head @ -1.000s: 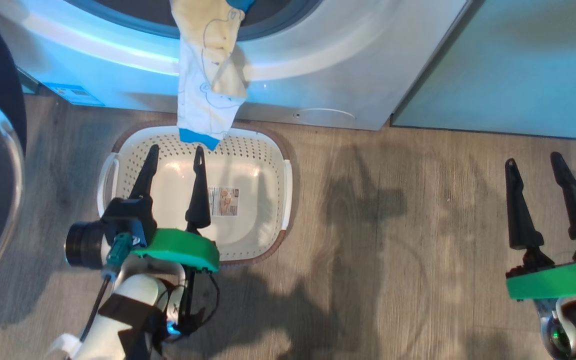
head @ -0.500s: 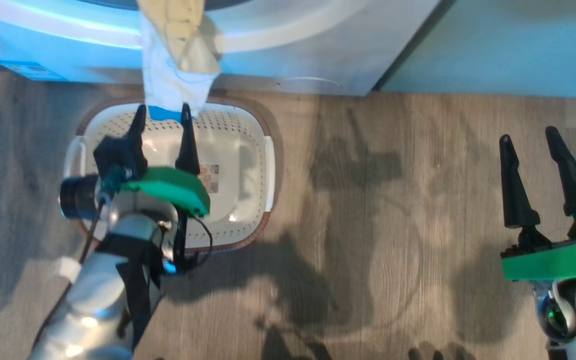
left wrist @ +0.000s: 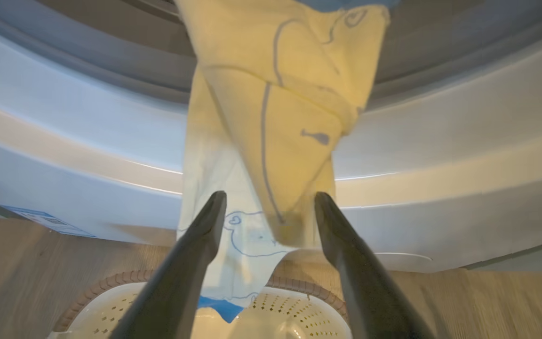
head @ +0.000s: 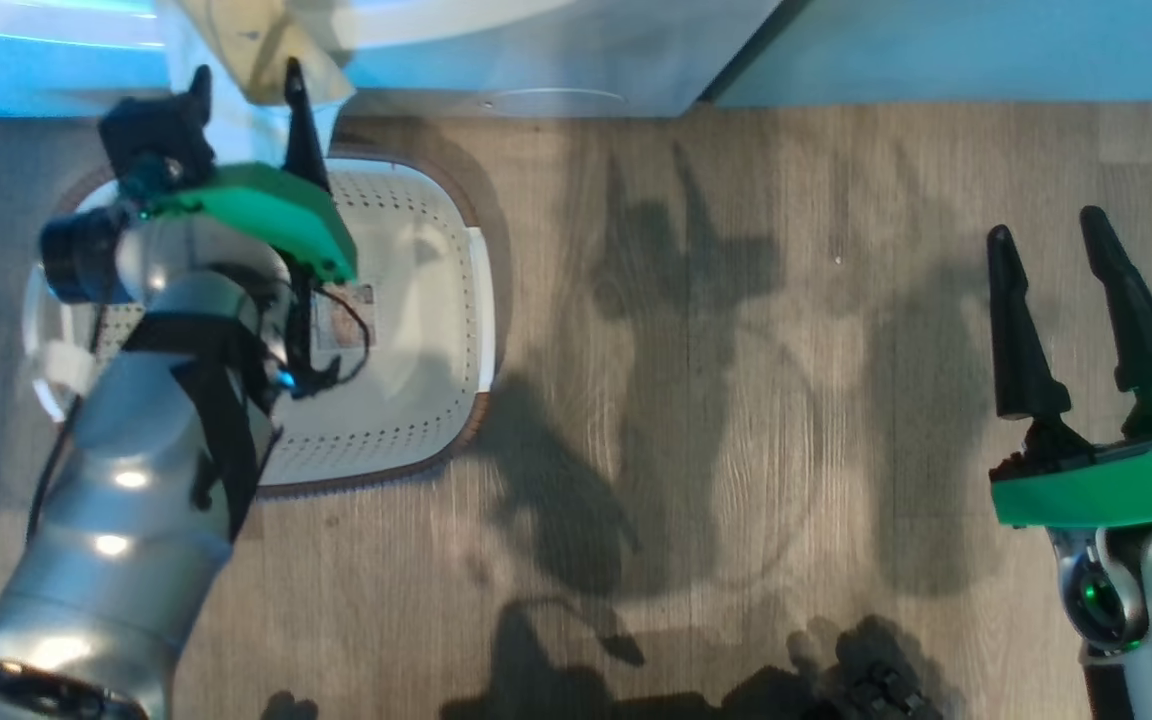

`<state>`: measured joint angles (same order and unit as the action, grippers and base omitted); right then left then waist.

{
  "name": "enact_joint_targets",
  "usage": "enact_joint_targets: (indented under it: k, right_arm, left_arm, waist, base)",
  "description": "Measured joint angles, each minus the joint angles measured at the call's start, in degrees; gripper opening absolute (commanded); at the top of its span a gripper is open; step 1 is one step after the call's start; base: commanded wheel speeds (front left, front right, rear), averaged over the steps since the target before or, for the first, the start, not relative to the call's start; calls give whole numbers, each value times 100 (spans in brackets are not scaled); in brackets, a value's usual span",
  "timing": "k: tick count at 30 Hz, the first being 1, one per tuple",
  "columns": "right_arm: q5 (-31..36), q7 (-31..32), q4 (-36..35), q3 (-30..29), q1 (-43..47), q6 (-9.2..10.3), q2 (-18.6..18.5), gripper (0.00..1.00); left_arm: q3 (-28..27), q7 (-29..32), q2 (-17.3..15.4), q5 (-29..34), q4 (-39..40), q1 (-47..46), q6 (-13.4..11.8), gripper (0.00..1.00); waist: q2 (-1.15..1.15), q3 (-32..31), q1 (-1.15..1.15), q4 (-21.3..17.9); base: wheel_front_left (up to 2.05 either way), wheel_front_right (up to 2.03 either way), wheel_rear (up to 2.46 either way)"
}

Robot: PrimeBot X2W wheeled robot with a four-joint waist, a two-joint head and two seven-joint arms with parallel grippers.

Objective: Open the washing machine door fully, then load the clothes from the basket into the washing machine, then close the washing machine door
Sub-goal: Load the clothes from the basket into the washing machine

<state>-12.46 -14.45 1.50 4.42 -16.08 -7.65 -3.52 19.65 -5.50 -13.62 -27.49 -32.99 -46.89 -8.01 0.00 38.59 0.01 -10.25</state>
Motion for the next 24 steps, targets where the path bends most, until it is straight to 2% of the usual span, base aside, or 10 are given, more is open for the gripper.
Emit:
enact_joint_targets:
  k: [6,7,8,9,10,18,24]
  right_arm:
    - [-43,-1,32,87,-140,0,13,100]
    - [-63,-1,43,99,-168,0,14,100]
    - [-68,-1,62,108,-197,0,15,100]
    - [-74,0,66,113,-209,0,16,100]
    - [-75,-1,73,116,-208,0,18,100]
    - [-115,-1,146,51,-192,0,35,100]
    - [-115,-1,159,-58,-136,0,37,100]
  left_arm:
    - [-53,73,-12,-53,-511,-397,142,100]
    - [-62,109,-12,-82,-619,-477,164,64]
    - [-66,125,-11,-109,-720,-543,197,44]
    - [-65,132,-10,-122,-808,-595,200,7]
    - [-66,133,-7,-127,-884,-634,204,0]
    - [19,149,36,-185,-1245,-722,437,0]
    - [99,386,26,-301,-992,-711,680,0]
  waist:
    - [0,90,0,-85]
    - [0,98,0,-98]
    - [0,100,0,-111]
    - [0,100,0,-119]
    - [0,95,0,-124]
    - [0,-28,-1,-49]
    - [0,-215,-1,151]
  base:
    - [0,0,0]
    - [0,0,0]
    - [0,0,0]
    - [0,0,0]
    - [0,0,0]
    - [0,0,0]
    - [0,0,0]
